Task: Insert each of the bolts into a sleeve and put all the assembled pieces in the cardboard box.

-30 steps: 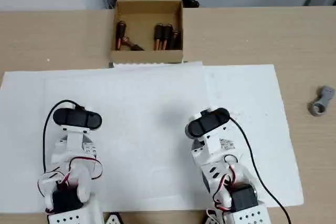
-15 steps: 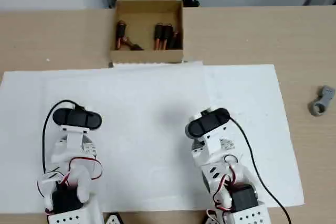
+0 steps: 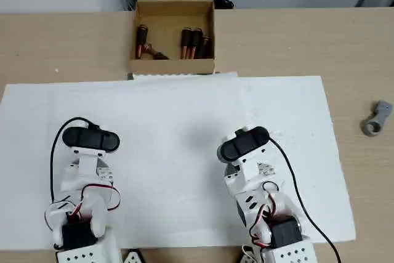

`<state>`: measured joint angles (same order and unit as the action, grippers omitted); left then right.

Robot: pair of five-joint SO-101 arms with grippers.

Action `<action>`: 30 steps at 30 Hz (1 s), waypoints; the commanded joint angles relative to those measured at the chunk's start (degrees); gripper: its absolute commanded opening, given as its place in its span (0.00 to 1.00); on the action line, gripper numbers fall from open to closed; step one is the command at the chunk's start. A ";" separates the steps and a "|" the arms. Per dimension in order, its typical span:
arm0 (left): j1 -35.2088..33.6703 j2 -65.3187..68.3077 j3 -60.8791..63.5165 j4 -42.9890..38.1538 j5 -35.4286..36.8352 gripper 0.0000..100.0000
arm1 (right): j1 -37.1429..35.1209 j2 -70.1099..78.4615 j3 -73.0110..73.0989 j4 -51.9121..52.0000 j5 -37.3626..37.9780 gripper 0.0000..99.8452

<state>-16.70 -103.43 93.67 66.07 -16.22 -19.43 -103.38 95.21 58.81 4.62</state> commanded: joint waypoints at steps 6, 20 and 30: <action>0.09 -0.88 -0.31 -1.41 -0.44 0.01 | 0.22 -0.57 -0.18 -1.01 0.62 0.00; 0.09 -0.88 -0.31 -1.41 -0.44 0.01 | 0.22 -0.57 -0.18 -1.01 0.62 0.00; 0.09 -0.88 -0.31 -1.41 -0.44 0.01 | 0.22 -0.57 -0.18 -1.01 0.62 0.00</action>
<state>-16.70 -103.43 93.67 66.07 -16.22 -19.43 -103.38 95.21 58.81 4.62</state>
